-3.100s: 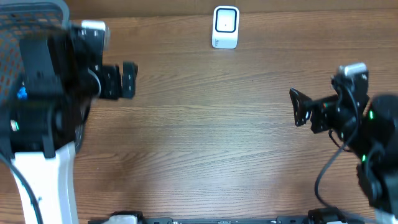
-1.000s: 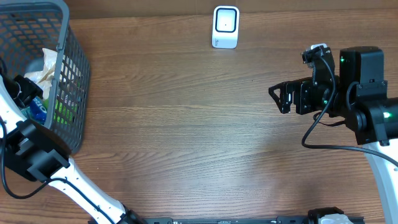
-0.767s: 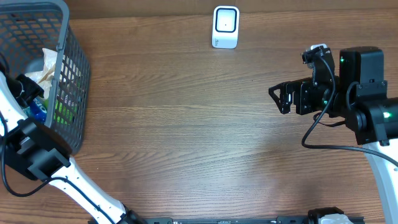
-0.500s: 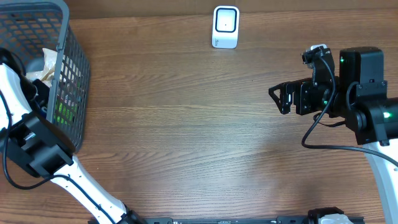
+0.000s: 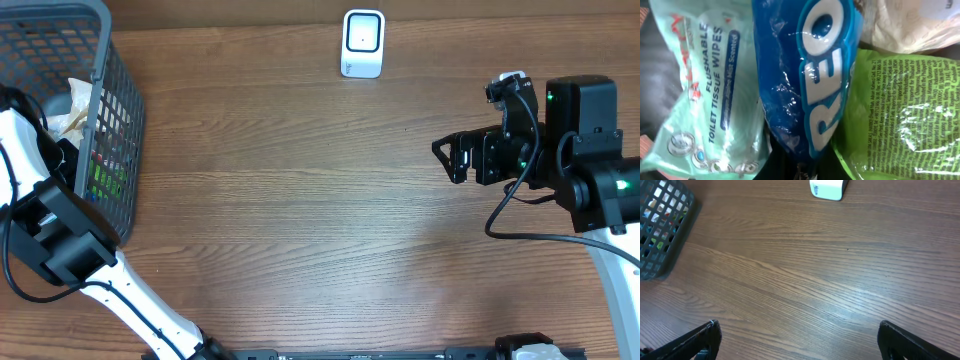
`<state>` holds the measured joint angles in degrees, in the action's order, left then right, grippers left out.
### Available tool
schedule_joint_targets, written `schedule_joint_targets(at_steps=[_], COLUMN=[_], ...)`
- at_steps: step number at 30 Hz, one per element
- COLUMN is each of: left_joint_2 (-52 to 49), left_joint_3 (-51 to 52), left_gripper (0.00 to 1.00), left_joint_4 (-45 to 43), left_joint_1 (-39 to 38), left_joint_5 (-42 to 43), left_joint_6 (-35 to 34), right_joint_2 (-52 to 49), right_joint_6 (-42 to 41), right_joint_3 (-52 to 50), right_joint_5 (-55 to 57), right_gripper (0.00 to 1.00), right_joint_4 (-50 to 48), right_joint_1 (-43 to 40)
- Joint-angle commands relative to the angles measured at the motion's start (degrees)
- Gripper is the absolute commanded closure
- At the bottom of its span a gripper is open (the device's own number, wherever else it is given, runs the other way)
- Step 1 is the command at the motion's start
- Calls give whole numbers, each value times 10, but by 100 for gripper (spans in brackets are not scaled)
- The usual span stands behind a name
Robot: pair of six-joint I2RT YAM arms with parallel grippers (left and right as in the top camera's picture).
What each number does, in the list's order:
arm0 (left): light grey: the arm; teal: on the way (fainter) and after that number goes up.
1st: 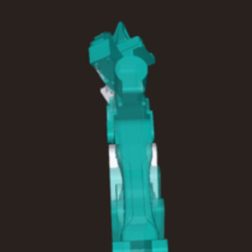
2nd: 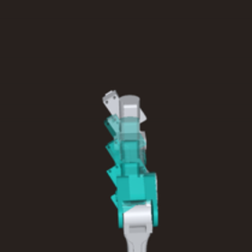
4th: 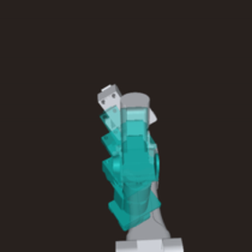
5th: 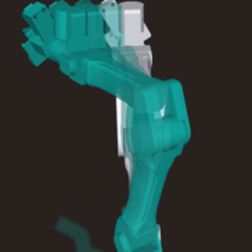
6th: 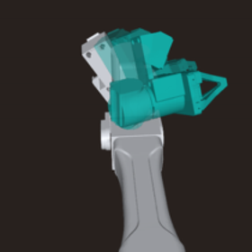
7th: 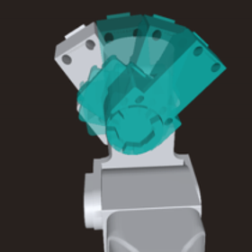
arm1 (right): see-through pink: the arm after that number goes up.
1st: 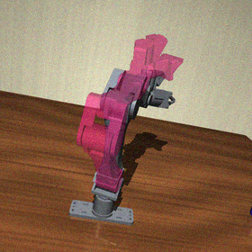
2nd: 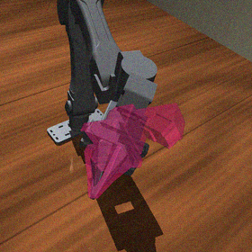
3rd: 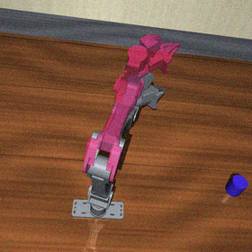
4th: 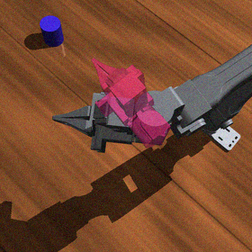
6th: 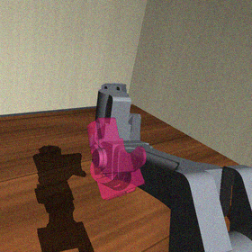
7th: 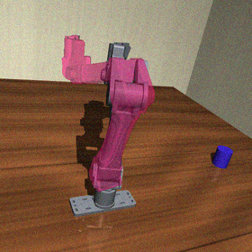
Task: Scan the item barcode
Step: 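Grasp the blue Oreo pack inside the basket with the left gripper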
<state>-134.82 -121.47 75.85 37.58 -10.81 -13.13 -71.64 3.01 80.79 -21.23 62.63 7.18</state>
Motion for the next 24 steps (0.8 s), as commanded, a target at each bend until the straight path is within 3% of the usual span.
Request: schedule_joint_targets(at_steps=[1,6,18,24], left_joint_2=[-7,-1,19,18], left_joint_3=[4,-33,-245,-249], left_gripper=[96,96,96,96], left_joint_4=[-7,15,116,129], left_joint_1=[-7,-20,-68,-83], left_joint_5=[12,19,51,58], left_joint_6=[3,3,3,-26], right_joint_2=[1,1,1,1], right_joint_6=[-1,-1,-3,-3], right_joint_3=[16,16,16,16], right_joint_5=[-7,-7,-8,-8], right_gripper=[0,0,0,0], right_joint_4=[-1,-1,2,3], right_joint_1=[2,2,2,2])
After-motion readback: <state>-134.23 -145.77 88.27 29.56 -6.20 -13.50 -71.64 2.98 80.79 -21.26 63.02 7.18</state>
